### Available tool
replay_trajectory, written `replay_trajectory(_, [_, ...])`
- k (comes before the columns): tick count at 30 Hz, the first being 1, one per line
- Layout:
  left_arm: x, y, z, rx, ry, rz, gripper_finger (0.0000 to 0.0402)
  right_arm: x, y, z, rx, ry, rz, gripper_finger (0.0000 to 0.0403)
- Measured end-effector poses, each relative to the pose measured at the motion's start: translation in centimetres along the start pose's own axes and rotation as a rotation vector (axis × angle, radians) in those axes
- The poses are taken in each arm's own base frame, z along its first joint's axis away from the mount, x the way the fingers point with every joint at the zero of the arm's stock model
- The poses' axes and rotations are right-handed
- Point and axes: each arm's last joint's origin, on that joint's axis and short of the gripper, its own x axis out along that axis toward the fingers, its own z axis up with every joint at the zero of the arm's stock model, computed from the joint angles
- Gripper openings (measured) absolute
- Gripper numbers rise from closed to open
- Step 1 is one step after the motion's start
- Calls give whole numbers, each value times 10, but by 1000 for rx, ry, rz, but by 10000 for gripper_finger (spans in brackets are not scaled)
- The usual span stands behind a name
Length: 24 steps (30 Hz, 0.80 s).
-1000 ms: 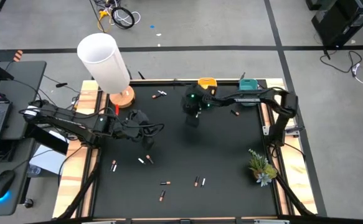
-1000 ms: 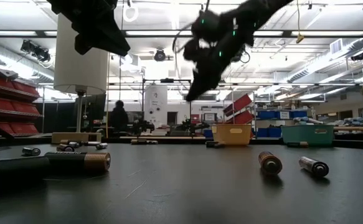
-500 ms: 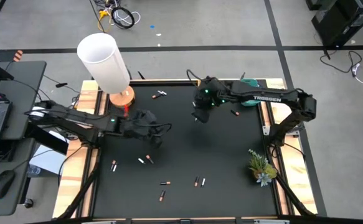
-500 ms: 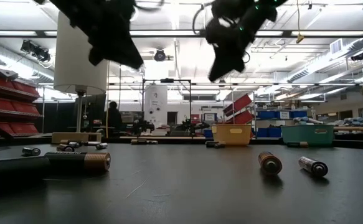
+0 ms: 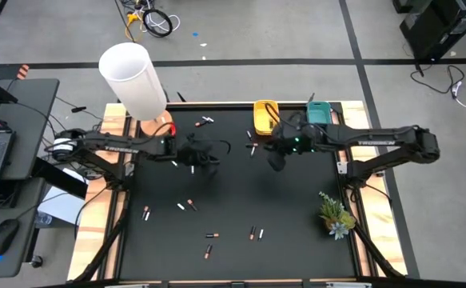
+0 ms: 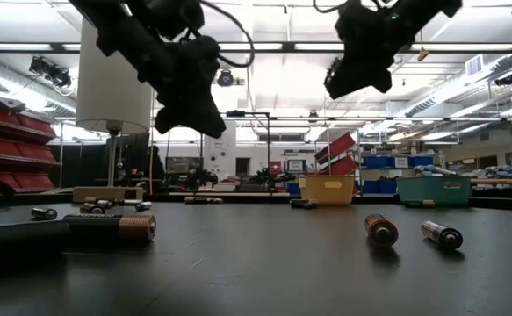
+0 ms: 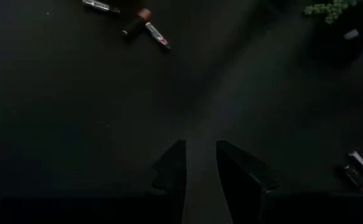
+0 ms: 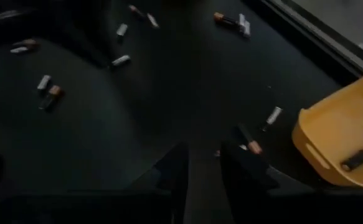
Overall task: Sort batteries
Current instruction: Put the silver battery into the blue bin
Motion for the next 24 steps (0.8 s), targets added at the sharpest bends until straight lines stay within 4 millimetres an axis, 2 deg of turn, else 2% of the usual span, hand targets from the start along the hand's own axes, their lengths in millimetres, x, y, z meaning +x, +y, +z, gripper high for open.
replay_trajectory(3, [0,9,2,67,39,-35,101,3,5,-12,3,-35,40,101])
replay_trajectory(7, [-2,19,-9,38,205,-57,101,16,6,-34,9,2,85,104])
replay_trajectory(11, [-17,14,-27,42,343,27,101,20,7,-42,47,30,91,105])
replay_trajectory(16, [-35,4,-43,56,231,155,101,18,6,-31,49,-15,82,102])
replay_trajectory(24, [-21,22,-78,-160,158,191,101,12,0,-10,47,-63,90,101])
